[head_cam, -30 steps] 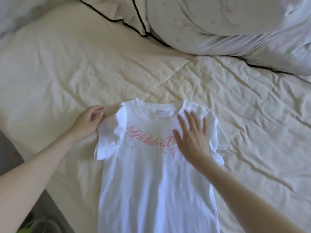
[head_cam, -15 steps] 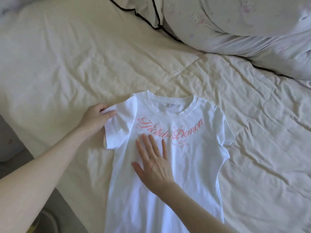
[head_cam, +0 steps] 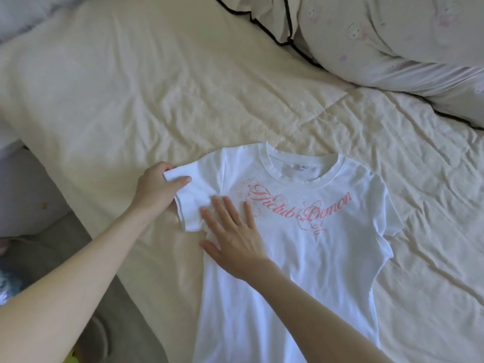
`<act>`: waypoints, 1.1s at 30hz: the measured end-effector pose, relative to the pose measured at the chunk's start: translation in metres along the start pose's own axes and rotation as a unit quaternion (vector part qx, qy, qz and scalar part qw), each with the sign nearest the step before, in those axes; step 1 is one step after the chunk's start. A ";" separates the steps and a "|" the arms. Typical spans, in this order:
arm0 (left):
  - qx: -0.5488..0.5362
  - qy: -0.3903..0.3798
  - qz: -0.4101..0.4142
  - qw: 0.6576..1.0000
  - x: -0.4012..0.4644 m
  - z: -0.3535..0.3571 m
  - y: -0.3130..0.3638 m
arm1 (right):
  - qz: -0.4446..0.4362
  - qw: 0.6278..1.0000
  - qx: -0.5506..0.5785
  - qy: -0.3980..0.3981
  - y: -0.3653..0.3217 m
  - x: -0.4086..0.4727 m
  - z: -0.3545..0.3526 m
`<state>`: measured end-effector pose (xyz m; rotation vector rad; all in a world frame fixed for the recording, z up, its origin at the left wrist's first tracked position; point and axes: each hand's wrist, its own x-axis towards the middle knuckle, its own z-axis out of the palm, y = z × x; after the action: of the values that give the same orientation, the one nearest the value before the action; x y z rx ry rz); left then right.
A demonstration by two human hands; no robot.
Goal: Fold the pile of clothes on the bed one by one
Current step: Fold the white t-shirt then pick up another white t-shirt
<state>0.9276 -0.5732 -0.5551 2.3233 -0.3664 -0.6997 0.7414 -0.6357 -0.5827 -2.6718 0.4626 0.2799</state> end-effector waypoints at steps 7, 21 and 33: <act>0.006 -0.112 0.150 0.982 -0.075 0.035 0.056 | 0.241 0.876 0.389 0.152 0.022 -0.065 -0.023; 0.012 -0.061 -0.011 0.998 -0.078 0.066 -0.012 | 0.255 0.943 0.202 0.070 0.064 0.080 -0.073; 0.061 -0.047 0.006 0.997 -0.103 0.057 -0.026 | 0.230 0.942 0.151 0.193 0.037 0.058 -0.063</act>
<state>0.8130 -0.5398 -0.5687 2.4065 -0.4769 -0.8019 0.7891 -0.7106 -0.5552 -2.2820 1.1569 -0.1834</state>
